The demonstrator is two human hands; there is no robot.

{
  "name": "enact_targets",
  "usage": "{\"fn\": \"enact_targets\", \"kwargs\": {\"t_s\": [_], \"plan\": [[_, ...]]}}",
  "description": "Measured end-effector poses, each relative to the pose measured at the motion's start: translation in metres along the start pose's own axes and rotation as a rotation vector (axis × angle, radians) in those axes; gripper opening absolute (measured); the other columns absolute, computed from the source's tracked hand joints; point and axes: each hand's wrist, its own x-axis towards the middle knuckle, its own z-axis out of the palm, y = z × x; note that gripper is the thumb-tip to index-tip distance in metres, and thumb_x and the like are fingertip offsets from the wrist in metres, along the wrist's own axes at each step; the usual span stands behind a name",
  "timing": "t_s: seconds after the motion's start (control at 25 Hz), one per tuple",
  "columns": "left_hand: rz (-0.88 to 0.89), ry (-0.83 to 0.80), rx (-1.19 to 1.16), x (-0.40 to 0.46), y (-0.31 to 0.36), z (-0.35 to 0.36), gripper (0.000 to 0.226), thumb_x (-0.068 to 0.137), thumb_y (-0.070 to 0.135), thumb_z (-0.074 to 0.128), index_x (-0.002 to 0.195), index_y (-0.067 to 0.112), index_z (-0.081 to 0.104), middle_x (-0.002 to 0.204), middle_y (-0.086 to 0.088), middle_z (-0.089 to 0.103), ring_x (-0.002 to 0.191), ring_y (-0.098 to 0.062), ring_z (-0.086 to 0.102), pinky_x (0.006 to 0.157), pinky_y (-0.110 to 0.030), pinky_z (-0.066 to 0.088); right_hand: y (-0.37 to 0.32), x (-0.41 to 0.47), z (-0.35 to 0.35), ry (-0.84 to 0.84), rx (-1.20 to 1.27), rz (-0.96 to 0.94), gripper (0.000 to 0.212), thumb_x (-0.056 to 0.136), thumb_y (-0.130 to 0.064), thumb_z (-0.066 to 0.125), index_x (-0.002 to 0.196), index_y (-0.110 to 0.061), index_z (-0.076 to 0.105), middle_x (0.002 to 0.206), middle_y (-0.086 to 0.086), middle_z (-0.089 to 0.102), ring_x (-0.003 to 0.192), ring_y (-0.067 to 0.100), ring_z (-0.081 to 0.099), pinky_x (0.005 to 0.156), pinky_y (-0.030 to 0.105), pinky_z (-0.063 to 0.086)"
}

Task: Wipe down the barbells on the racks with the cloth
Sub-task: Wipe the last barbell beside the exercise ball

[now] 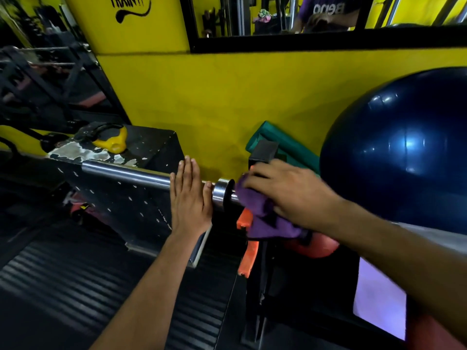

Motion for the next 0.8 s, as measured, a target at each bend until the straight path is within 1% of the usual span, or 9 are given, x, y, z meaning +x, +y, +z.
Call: {"fn": "enact_targets", "kwargs": {"t_s": [0.08,0.16,0.32,0.4,0.48,0.56,0.64,0.72,0.8], "plan": [[-0.03,-0.019,0.0,0.0,0.0,-0.002,0.068,0.107,0.045,0.014,0.16,0.002,0.018,0.169,-0.013,0.012,0.157,-0.022,0.009,0.127,-0.044,0.008,-0.026,0.033,0.013,0.006,-0.059,-0.057,0.042,0.072,-0.009,0.07,0.111,-0.019,0.062,0.105,0.002,0.062,0.091,0.028,0.06,0.064,0.037,0.045],[-0.018,-0.042,0.029,0.001,-0.002,-0.004,0.071,0.107,0.048,0.012,0.159,0.001,0.022,0.167,-0.015,0.017,0.156,-0.024,0.015,0.126,-0.044,0.013,-0.032,0.044,0.02,-0.058,-0.096,-0.03,0.037,0.081,-0.012,0.062,0.117,-0.017,0.059,0.11,0.005,0.059,0.094,0.031,0.058,0.065,0.037,0.037],[0.001,-0.05,0.043,0.001,-0.005,-0.006,0.074,0.106,0.052,0.007,0.158,0.002,0.027,0.165,-0.016,0.024,0.155,-0.025,0.02,0.126,-0.045,0.015,-0.013,0.002,0.011,-0.195,-0.002,0.103,0.059,0.087,-0.011,0.063,0.14,-0.026,0.043,0.138,0.001,0.04,0.11,0.028,0.051,0.067,0.039,0.047],[0.002,-0.043,0.03,0.0,-0.006,-0.004,0.071,0.107,0.05,0.011,0.158,0.003,0.027,0.165,-0.015,0.024,0.155,-0.024,0.019,0.126,-0.045,0.014,-0.006,-0.03,0.006,-0.186,-0.006,0.127,0.067,0.081,-0.01,0.067,0.139,-0.031,0.042,0.134,-0.002,0.039,0.104,0.026,0.054,0.064,0.039,0.052],[-0.004,-0.041,0.014,0.001,-0.006,-0.004,0.068,0.107,0.047,0.013,0.158,0.004,0.026,0.166,-0.014,0.023,0.155,-0.023,0.017,0.126,-0.045,0.012,-0.008,-0.06,0.009,-0.156,0.005,0.146,0.066,0.066,-0.008,0.072,0.125,-0.03,0.052,0.125,-0.004,0.048,0.096,0.024,0.059,0.058,0.038,0.054],[-0.012,-0.054,-0.013,0.001,-0.004,-0.003,0.066,0.107,0.046,0.016,0.159,0.006,0.024,0.167,-0.012,0.02,0.156,-0.022,0.014,0.127,-0.044,0.009,-0.021,-0.089,0.023,-0.043,0.199,0.18,0.063,0.057,-0.003,0.067,0.115,-0.028,0.059,0.119,-0.008,0.055,0.099,0.02,0.062,0.067,0.036,0.057],[-0.021,-0.066,-0.034,0.002,-0.003,-0.003,0.066,0.106,0.045,0.018,0.16,0.006,0.022,0.168,-0.011,0.018,0.156,-0.021,0.013,0.127,-0.043,0.006,-0.051,-0.108,0.041,0.177,0.617,0.428,0.054,0.062,0.004,0.059,0.109,-0.023,0.063,0.112,-0.014,0.062,0.101,0.011,0.063,0.079,0.023,0.053],[-0.017,-0.068,-0.025,0.002,-0.003,-0.003,0.066,0.107,0.044,0.018,0.159,0.005,0.023,0.168,-0.012,0.018,0.156,-0.022,0.013,0.127,-0.043,0.006,-0.079,-0.112,0.065,0.524,1.044,1.004,0.032,0.083,0.006,0.061,0.1,-0.021,0.065,0.093,-0.017,0.071,0.087,0.009,0.067,0.071,0.011,0.05],[0.0,-0.068,0.001,0.002,-0.005,-0.003,0.067,0.107,0.046,0.016,0.159,0.004,0.024,0.167,-0.013,0.019,0.156,-0.023,0.015,0.127,-0.045,0.008,-0.089,-0.103,0.085,0.86,1.459,1.543,0.015,0.094,-0.006,0.064,0.105,-0.017,0.066,0.098,-0.004,0.076,0.089,0.021,0.07,0.071,0.021,0.057]]}}
